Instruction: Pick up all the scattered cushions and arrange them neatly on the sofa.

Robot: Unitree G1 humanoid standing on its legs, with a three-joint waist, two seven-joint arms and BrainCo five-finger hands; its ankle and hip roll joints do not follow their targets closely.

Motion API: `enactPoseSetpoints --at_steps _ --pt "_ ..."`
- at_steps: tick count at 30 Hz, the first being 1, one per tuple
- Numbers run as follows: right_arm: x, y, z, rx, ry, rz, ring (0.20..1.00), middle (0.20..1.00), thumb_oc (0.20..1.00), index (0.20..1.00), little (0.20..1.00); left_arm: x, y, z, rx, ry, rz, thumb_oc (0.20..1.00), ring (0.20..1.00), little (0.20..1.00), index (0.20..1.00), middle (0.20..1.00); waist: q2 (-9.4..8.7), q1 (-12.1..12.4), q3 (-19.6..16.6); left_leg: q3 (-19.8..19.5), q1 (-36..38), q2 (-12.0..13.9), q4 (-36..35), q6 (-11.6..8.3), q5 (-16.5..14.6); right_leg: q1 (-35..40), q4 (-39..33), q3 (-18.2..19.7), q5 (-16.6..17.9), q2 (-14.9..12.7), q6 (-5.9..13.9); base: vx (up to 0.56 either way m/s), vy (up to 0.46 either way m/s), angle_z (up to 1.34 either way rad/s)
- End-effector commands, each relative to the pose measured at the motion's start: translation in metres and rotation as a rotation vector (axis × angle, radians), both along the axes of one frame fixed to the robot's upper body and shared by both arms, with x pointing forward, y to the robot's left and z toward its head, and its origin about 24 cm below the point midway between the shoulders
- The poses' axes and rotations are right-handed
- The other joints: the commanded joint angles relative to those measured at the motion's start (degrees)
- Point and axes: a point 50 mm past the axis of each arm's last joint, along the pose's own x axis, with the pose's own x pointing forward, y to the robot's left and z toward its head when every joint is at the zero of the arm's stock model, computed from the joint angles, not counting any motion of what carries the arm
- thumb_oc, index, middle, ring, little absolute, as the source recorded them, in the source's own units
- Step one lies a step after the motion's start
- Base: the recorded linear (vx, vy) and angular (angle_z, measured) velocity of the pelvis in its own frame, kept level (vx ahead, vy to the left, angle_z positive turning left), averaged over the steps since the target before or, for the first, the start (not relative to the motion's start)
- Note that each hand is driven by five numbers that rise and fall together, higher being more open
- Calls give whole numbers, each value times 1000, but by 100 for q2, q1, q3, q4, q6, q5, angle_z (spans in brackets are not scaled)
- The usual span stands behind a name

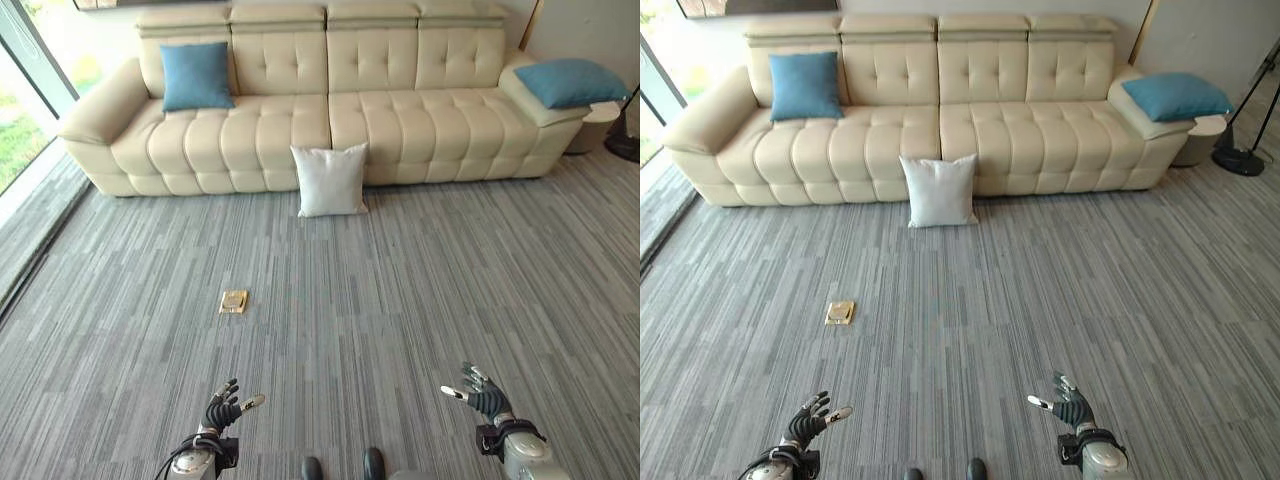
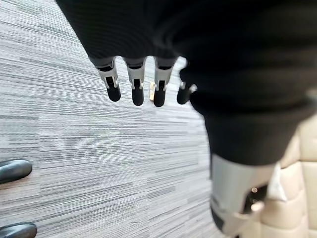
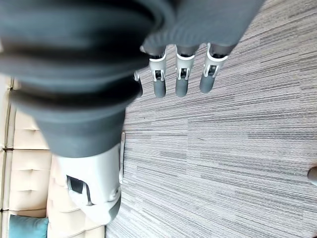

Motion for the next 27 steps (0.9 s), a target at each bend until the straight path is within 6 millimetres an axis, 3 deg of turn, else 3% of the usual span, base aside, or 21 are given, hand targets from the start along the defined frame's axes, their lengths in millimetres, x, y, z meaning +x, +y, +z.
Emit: enactPoseSetpoints --at_steps 1,6,9,10,11,12,14,18,21,23,24,27 --pt "30 7 19 14 -116 31 1000 1000 1000 1000 1000 24 8 11 26 -64 9 1000 1000 1000 1000 1000 -93 37 140 -153 385 300 -3 -303 -800 351 4 178 -763 -524 563 31 42 -2" --pt "39 14 23 22 -144 44 1000 1000 1000 1000 1000 25 7 8 32 -48 20 1000 1000 1000 1000 1000 -90 56 155 -152 326 188 1 -141 -907 68 494 330 -874 -598 610 54 107 -4" --pt "43 18 26 17 -158 67 1000 1000 1000 1000 1000 30 7 13 38 -71 12 1000 1000 1000 1000 1000 -56 27 302 -164 337 115 50 7 -1015 -563 1595 462 -734 -620 835 -2 109 -15" --pt "43 18 26 17 -158 67 1000 1000 1000 1000 1000 30 7 13 38 -71 12 1000 1000 1000 1000 1000 -60 34 295 -156 327 110 53 9 -1015 -588 1622 473 -745 -622 837 18 116 -17" --pt "44 19 27 15 -163 73 1000 1000 1000 1000 1000 36 7 16 36 -96 13 1000 1000 1000 1000 1000 -16 -61 423 -197 370 109 71 48 -1042 -1012 2279 577 -519 -583 932 60 93 -1" --pt "43 19 26 17 -161 69 1000 1000 1000 1000 1000 37 6 17 33 -103 13 1000 1000 1000 1000 1000 15 -82 454 -208 412 124 60 45 -1057 -1151 2383 592 -532 -563 898 156 99 6" --pt "42 18 26 17 -159 64 1000 1000 1000 1000 1000 39 6 18 28 -111 20 1000 1000 1000 1000 1000 32 -143 493 -172 622 107 -3 -2 -1152 -1354 2030 409 -545 -510 772 242 -9 6" --pt "38 15 24 2 -144 65 1000 1000 1000 1000 1000 45 3 19 -51 -136 102 1000 1000 1000 1000 1000 14 -427 568 -303 1151 127 -3 -140 -1501 -1692 899 -79 -274 -406 798 347 -121 3" --pt "32 10 23 5 -141 45 1000 1000 1000 1000 1000 42 -1 15 -87 -130 116 1000 1000 1000 1000 1000 18 -466 445 -318 1357 250 -3 -259 -1552 -1452 845 -97 -289 -383 630 380 -206 34" --pt "27 3 22 8 -137 22 1000 1000 1000 1000 1000 37 -7 11 -130 -121 143 1000 1000 1000 1000 1000 95 -490 313 -345 1230 518 639 -463 -1046 -1171 850 -81 -402 -257 411 476 -324 47" --pt "24 1 22 17 -135 15 1000 1000 1000 1000 1000 35 -7 10 -143 -117 149 1000 1000 1000 1000 1000 110 -497 264 -353 1030 639 1295 -648 -599 -899 776 -93 -563 -163 239 418 -305 44" --pt "24 -2 24 14 -138 23 1000 1000 1000 1000 1000 35 -10 10 -163 -123 147 1000 1000 1000 1000 1000 -19 -414 358 -515 507 614 2718 -694 -129 -483 712 32 -780 -122 -8 315 -230 9"
